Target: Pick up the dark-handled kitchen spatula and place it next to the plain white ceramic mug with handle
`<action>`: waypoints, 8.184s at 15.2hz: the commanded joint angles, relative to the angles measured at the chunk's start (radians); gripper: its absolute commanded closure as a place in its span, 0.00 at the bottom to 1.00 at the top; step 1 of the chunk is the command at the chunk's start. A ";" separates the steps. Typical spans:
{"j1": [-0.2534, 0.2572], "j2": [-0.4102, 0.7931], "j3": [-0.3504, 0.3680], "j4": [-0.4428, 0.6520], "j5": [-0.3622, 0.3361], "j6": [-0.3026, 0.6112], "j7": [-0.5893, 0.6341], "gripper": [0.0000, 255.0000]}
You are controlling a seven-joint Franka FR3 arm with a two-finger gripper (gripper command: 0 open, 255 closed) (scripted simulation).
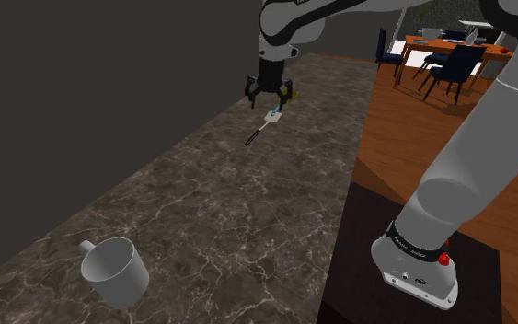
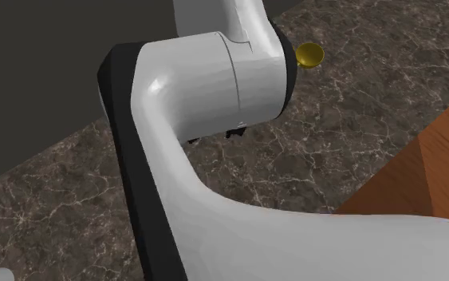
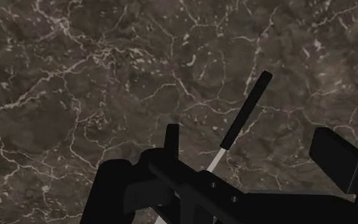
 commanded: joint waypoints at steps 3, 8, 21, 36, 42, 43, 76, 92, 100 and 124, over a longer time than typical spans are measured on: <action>-0.019 0.139 -0.019 0.094 -0.014 0.034 0.143 0.00; -0.040 0.295 -0.059 0.205 -0.018 0.063 0.297 0.00; -0.042 0.377 -0.070 0.188 -0.013 0.158 0.335 0.00; -0.042 0.370 -0.070 0.193 -0.013 0.146 0.335 1.00; -0.042 0.335 -0.070 0.227 -0.015 0.077 0.340 1.00; -0.042 0.330 -0.070 0.234 -0.016 0.065 0.340 1.00; 0.045 0.192 -0.011 0.385 -0.026 -0.214 0.507 1.00; 0.254 0.213 0.142 0.403 -0.051 -0.192 0.871 1.00; 0.374 0.318 0.207 0.538 -0.095 -0.217 1.058 1.00; 0.539 0.537 0.244 0.645 -0.179 -0.107 1.259 1.00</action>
